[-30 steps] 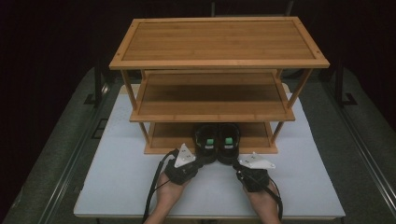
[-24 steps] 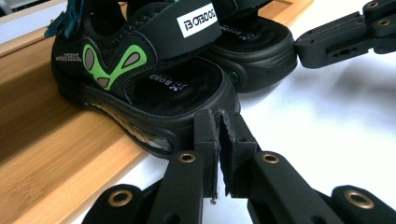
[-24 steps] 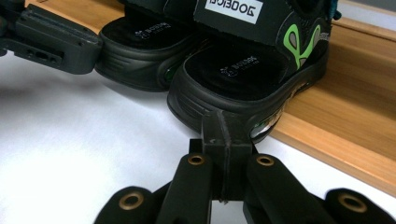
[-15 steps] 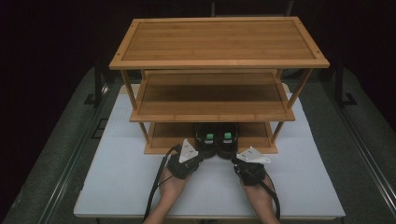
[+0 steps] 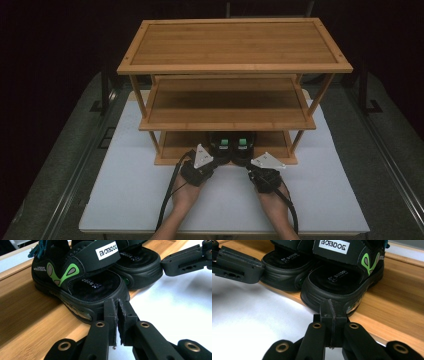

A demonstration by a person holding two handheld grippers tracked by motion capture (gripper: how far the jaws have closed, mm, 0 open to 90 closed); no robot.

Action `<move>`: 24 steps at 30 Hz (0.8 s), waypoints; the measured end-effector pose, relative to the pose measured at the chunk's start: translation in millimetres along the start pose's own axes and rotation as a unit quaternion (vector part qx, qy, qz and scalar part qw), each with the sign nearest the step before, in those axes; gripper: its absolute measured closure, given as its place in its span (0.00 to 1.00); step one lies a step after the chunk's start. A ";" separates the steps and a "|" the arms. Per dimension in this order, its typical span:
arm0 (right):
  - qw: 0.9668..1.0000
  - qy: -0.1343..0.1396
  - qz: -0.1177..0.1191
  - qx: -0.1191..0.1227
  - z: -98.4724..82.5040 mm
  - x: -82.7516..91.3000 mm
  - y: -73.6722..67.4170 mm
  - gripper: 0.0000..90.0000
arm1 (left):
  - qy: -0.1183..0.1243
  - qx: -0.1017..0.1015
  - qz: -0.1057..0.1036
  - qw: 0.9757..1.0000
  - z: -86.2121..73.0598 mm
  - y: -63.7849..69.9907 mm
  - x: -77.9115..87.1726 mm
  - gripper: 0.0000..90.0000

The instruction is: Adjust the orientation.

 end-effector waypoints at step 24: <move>1.000 0.003 -0.019 0.001 5.6 -12.8 6.0 1.00 | 0.006 -0.011 0.021 1.000 1.9 -2.3 -12.8 0.93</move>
Point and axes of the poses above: each handheld gripper's, and its own axes: x roughly backward along the jaws, z roughly out of its top, y roughly to its right, the point moved 4 cm from there along -x, roughly forward along the jaws, and after that the axes turned 9 degrees about z, right-handed, at the moved point
